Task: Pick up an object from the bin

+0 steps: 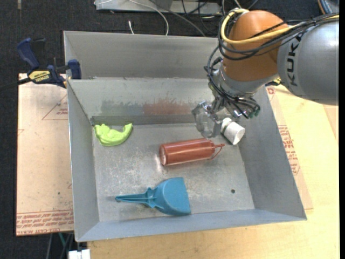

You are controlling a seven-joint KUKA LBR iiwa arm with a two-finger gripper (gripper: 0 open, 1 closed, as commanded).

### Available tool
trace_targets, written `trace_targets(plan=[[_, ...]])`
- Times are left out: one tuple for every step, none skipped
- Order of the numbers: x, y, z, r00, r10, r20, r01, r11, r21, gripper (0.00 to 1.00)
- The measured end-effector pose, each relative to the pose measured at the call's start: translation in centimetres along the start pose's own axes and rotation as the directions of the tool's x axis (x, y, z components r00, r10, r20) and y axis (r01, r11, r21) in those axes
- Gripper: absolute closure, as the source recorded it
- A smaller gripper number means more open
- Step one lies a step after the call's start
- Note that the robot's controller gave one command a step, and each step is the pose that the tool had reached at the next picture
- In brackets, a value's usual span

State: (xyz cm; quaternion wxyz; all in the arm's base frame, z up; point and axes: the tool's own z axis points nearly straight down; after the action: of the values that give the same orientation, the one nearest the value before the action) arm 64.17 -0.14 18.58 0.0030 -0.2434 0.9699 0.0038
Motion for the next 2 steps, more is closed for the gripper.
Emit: trace_targets(plan=[[2.9,5.2,-7.0,0.998,0.056,0.002,-0.056,0.998,0.001,1.00],[0.0,4.4,-0.1,0.937,0.349,0.003,-0.349,0.937,0.001,1.00]])
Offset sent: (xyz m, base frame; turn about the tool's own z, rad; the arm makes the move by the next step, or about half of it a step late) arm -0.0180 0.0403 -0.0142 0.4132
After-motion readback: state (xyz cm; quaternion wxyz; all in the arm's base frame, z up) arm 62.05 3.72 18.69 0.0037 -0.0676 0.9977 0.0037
